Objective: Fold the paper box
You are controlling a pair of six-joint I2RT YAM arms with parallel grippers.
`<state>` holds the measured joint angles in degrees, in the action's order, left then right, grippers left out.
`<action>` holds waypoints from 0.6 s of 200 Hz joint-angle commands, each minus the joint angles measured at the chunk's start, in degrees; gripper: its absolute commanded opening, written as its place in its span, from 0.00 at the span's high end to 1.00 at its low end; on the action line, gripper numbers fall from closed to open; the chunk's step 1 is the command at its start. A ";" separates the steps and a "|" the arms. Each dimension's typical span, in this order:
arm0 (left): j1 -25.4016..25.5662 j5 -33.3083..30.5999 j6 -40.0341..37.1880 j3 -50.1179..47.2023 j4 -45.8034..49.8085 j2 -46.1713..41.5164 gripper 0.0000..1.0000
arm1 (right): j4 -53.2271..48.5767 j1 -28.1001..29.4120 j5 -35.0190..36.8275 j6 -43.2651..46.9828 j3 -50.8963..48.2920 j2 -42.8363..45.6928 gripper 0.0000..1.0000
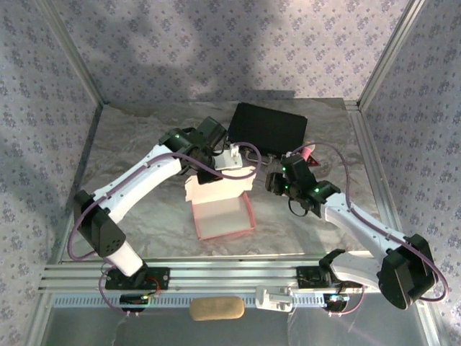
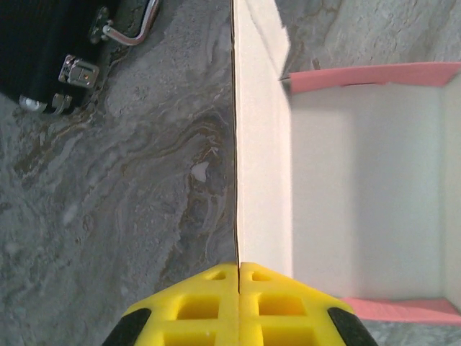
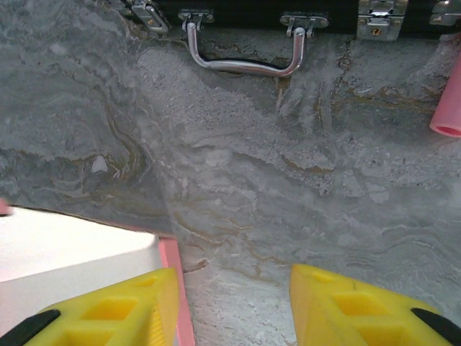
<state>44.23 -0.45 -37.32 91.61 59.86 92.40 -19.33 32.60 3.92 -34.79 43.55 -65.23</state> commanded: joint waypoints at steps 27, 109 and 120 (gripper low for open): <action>-0.28 -0.42 -6.07 -4.71 -10.30 -3.10 0.58 | 2.70 1.14 1.73 5.87 -0.11 -0.42 0.54; -6.69 -4.04 36.30 -15.17 -12.04 -21.81 0.37 | 8.89 1.42 -0.36 15.10 -1.11 0.52 0.52; -8.36 -0.15 41.65 -20.90 -12.96 -25.11 0.37 | 10.37 1.39 -0.31 16.28 -1.90 0.73 0.51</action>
<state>39.18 -4.08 -15.14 79.13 44.42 72.40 -13.08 33.69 3.68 -23.24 43.13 -65.39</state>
